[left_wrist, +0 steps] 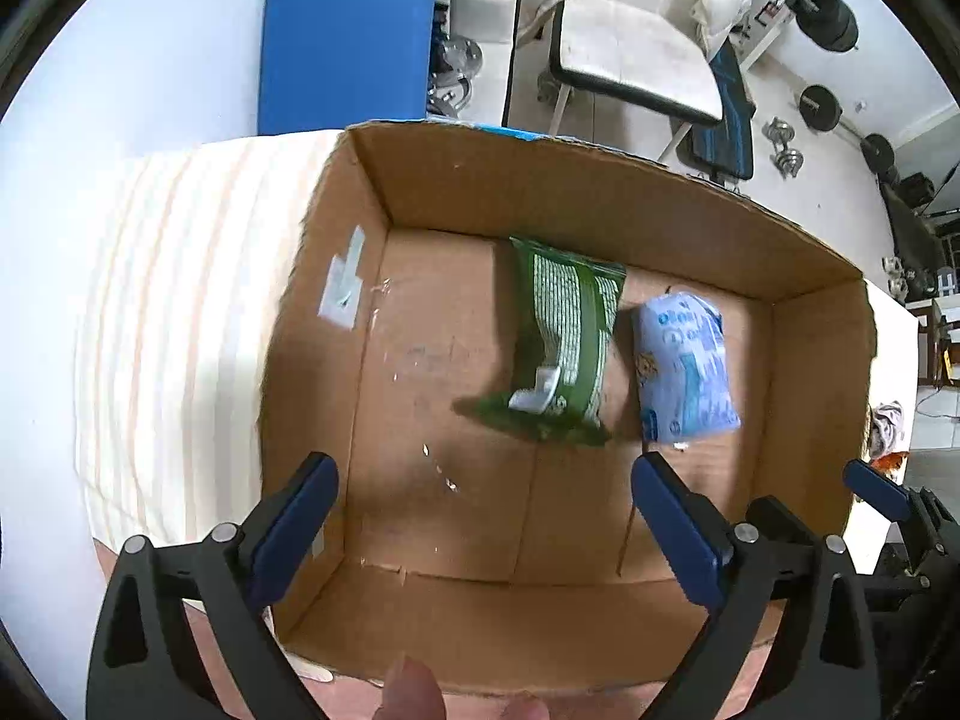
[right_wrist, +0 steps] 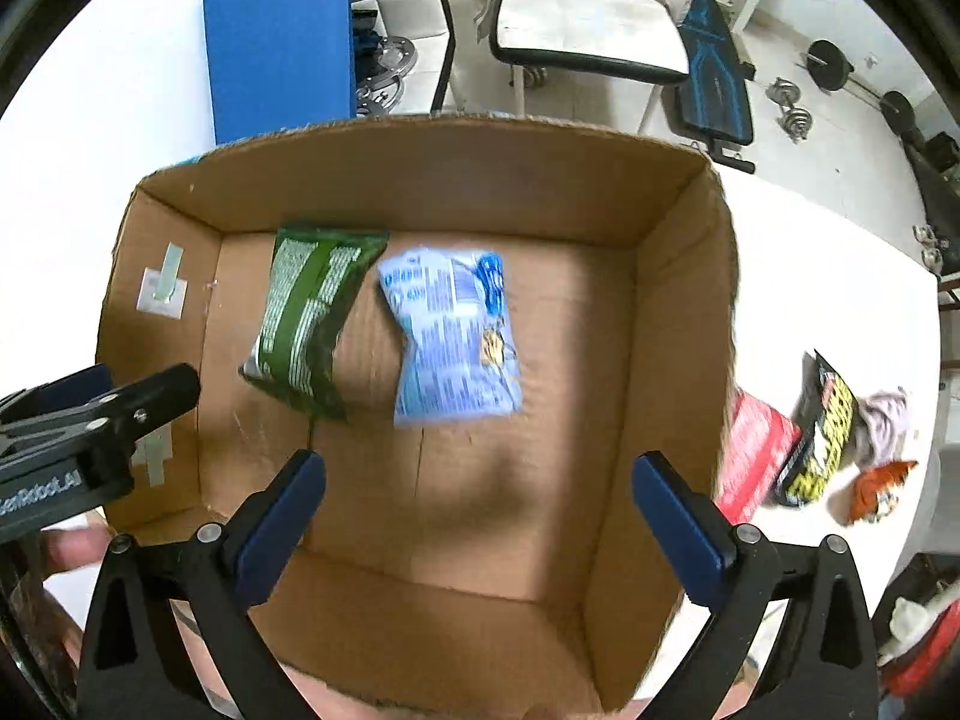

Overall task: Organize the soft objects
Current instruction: 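Move the left tool to the red bag while the right tool reaches the orange chip bag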

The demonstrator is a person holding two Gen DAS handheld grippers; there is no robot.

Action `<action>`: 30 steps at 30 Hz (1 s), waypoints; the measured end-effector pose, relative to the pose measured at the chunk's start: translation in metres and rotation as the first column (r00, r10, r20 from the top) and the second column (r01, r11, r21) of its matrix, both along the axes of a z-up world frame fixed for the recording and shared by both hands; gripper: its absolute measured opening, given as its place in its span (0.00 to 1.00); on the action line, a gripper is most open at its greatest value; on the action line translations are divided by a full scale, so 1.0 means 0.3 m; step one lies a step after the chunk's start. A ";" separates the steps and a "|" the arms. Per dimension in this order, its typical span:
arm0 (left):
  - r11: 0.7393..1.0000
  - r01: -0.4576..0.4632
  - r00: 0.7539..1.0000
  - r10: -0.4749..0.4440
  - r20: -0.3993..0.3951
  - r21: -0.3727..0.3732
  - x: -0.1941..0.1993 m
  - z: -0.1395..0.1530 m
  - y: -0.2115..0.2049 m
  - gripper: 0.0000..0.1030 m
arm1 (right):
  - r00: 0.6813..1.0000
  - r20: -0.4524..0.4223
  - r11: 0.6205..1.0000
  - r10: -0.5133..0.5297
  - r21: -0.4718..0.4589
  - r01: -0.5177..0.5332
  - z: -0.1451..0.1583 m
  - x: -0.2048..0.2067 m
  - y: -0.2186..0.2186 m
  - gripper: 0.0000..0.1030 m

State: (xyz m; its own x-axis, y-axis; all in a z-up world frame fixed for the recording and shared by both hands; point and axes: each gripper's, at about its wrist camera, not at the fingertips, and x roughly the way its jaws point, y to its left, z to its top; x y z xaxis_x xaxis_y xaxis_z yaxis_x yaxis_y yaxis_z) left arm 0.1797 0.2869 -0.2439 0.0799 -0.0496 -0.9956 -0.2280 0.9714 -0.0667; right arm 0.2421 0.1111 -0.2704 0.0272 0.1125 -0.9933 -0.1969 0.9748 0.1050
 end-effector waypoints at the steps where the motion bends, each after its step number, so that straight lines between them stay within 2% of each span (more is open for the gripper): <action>1: 1.000 -0.002 1.000 0.002 0.013 -0.002 -0.024 0.013 0.000 0.98 | 1.000 0.011 1.000 -0.005 0.001 0.005 0.011 -0.019 -0.006 1.00; 11: 0.998 -0.006 0.991 -0.002 0.137 0.062 -0.193 0.152 -0.064 0.98 | 0.993 0.117 1.000 -0.014 0.023 0.011 0.169 -0.204 -0.065 1.00; 18: 0.999 -0.013 0.979 0.004 0.202 0.045 -0.267 0.273 -0.145 0.98 | 0.990 0.139 0.995 -0.014 0.105 -0.001 0.254 -0.307 -0.118 1.00; 21: 0.998 -0.030 0.966 0.017 0.259 0.048 -0.281 0.351 -0.202 0.98 | 0.986 0.158 0.984 -0.055 0.174 0.027 0.303 -0.328 -0.199 1.00; 24: 0.992 0.010 0.944 -0.051 0.327 0.124 -0.276 0.434 -0.314 0.98 | 0.976 0.192 0.975 -0.107 0.213 0.065 0.355 -0.333 -0.305 1.00; 26: 0.979 0.055 0.929 -0.122 0.350 0.197 -0.257 0.475 -0.410 0.98 | 0.969 0.196 0.964 -0.151 0.247 0.100 0.384 -0.326 -0.417 1.00; 28: 0.970 0.109 0.925 -0.178 0.335 0.217 -0.224 0.482 -0.518 0.98 | 0.961 0.203 0.958 -0.190 0.251 0.136 0.398 -0.318 -0.536 1.00; 30: 0.969 0.161 0.933 -0.211 0.292 0.186 -0.172 0.463 -0.628 0.98 | 0.953 0.204 0.961 -0.224 0.211 0.181 0.394 -0.304 -0.664 1.00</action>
